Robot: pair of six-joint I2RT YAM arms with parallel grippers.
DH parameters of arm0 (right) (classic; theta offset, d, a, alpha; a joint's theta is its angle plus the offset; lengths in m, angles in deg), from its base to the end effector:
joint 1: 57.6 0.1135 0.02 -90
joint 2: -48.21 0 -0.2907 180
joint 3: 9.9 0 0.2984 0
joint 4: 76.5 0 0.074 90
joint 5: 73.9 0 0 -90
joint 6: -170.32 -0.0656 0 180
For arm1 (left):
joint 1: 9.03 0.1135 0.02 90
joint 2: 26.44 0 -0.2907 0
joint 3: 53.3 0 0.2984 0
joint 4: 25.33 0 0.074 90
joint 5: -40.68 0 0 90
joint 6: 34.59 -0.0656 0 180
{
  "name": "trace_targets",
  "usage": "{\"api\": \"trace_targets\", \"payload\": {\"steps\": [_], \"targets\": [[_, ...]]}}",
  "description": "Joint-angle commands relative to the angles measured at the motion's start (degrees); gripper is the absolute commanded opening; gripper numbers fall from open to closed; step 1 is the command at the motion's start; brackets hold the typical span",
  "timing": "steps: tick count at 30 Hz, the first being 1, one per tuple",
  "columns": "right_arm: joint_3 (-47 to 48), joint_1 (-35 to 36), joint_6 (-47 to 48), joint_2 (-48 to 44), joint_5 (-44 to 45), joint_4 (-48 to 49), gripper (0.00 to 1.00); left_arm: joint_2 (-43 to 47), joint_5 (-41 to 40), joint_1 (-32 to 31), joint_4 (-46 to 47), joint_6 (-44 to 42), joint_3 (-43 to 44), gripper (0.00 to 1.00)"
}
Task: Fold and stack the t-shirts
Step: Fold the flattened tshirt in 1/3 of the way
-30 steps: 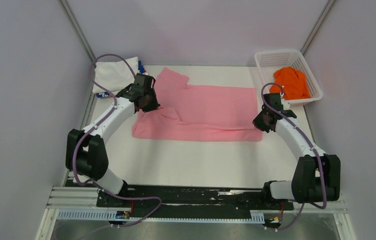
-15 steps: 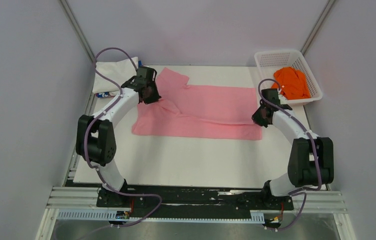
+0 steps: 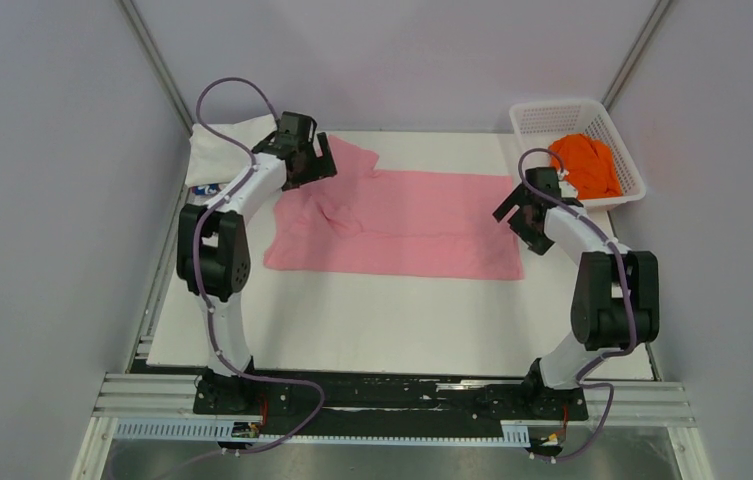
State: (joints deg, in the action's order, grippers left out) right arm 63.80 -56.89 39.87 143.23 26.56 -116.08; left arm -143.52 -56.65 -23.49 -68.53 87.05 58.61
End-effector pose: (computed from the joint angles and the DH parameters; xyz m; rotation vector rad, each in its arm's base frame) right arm 0.3909 -0.0071 0.1736 0.9432 2.4279 0.0144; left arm 0.5268 -0.1272 0.2415 -0.4191 2.3807 -0.2173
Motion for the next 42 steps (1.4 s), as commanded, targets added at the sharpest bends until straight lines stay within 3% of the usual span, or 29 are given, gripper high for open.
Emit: {"api": "trace_targets", "payload": {"steps": [1,5,9,15,33,42], "targets": [[-2.17,2.04,1.59,-6.81,-0.54,1.23,1.00,10.21,5.14,-0.18,1.98,0.42,-11.45,1.00],[-5.47,6.49,6.27,-8.31,-6.85,6.76,1.00,15.25,11.16,-0.56,10.63,2.53,-23.25,1.00],[-3.40,10.31,7.92,-3.99,-11.93,9.48,1.00,14.63,17.19,-0.65,16.89,4.69,-28.17,1.00],[-1.83,12.47,7.53,0.97,-11.32,9.88,1.00,10.67,22.21,-1.27,22.37,6.48,-27.32,1.00],[-4.22,11.53,8.14,2.36,-5.87,9.71,1.00,-2.12,22.15,-2.76,23.72,8.18,-14.98,1.00],[-5.05,11.49,9.60,1.38,-3.63,8.70,1.00,-3.12,16.16,-4.15,13.56,2.77,-8.27,1.00]]}}
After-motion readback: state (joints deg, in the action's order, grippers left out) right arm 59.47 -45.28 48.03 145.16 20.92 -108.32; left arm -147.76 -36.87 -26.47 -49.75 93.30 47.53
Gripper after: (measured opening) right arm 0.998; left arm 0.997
